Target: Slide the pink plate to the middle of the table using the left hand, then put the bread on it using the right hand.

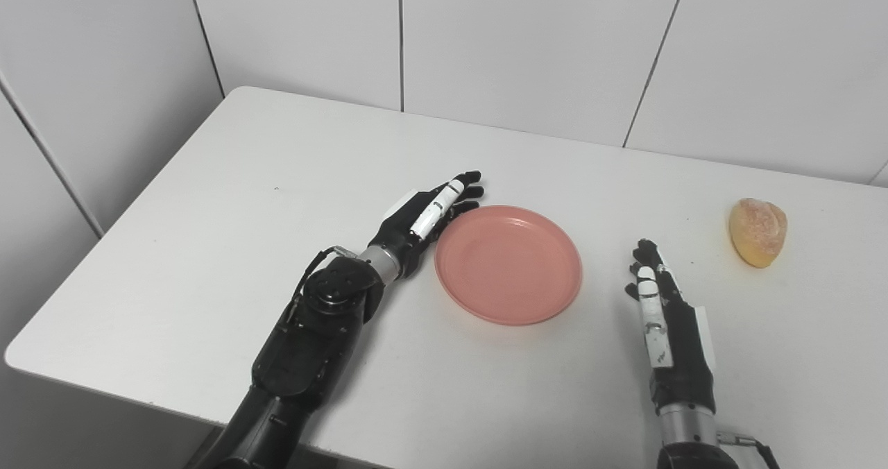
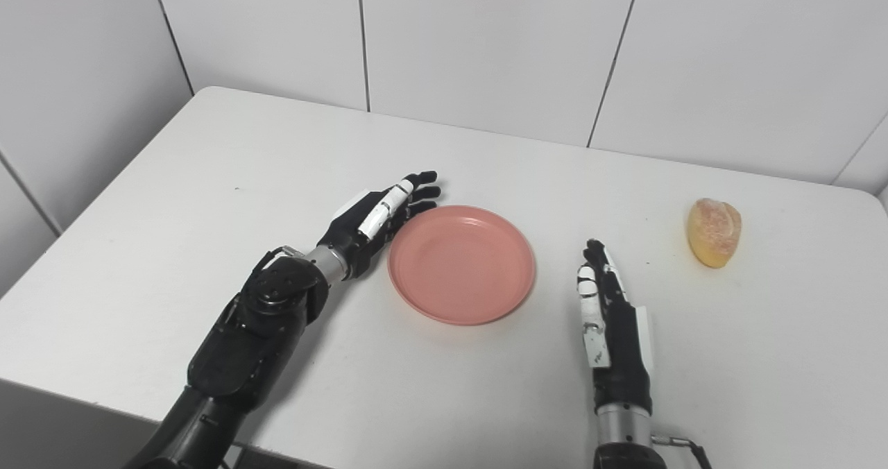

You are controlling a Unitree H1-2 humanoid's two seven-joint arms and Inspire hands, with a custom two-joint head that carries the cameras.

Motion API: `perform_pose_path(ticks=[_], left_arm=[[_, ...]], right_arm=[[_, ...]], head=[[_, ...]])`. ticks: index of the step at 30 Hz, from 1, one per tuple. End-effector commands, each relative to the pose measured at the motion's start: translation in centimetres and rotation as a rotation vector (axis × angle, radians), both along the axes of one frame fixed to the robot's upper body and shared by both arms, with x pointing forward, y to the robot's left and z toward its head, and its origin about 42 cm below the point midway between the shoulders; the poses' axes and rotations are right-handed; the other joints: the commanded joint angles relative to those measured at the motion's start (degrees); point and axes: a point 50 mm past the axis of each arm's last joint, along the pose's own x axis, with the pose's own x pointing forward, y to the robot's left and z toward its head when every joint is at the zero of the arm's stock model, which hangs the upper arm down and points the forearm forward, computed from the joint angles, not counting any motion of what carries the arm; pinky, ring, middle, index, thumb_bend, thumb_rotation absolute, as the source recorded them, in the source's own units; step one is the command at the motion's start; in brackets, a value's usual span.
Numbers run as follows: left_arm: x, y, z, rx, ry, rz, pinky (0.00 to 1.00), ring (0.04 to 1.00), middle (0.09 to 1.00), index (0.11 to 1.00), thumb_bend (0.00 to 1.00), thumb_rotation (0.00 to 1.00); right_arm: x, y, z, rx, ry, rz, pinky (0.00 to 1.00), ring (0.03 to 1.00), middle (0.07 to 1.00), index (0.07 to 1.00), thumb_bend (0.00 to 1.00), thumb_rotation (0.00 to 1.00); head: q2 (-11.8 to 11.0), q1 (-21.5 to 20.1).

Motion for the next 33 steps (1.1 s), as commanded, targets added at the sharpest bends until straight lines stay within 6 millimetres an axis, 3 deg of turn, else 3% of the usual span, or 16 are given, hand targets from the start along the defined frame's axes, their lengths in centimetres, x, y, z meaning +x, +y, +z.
perform_pose_path(ticks=[1, 22, 29, 33], left_arm=[[-0.3, -1.9, 0.9, -0.044, -0.002, -0.055, 0.91, 0.916, 0.920, 0.910, 0.33, 1.00], [-1.5, -3.2, -0.7, -0.123, -0.066, 0.021, 0.93, 0.924, 0.934, 0.922, 0.33, 1.00], [-1.7, -3.2, -1.0, -0.145, -0.102, 0.094, 0.93, 0.921, 0.928, 0.918, 0.34, 1.00], [-1.6, -2.7, -1.8, -0.153, -0.112, 0.115, 0.93, 0.925, 0.934, 0.920, 0.34, 1.00]], right_arm=[[0.8, 0.7, 1.4, 0.005, -0.088, 0.005, 0.86, 0.906, 0.913, 0.899, 0.12, 1.00], [1.5, 0.4, 1.3, 0.003, -0.116, -0.028, 0.85, 0.895, 0.901, 0.888, 0.16, 1.00], [2.4, -1.4, 2.4, -0.048, -0.221, -0.090, 0.83, 0.885, 0.893, 0.883, 0.22, 0.99], [3.3, -2.7, 3.7, -0.161, -0.292, -0.150, 0.82, 0.888, 0.891, 0.876, 0.31, 1.00]], head=[[0.1, 0.0], [0.4, -2.7], [0.3, -4.5], [-0.1, -6.6]])
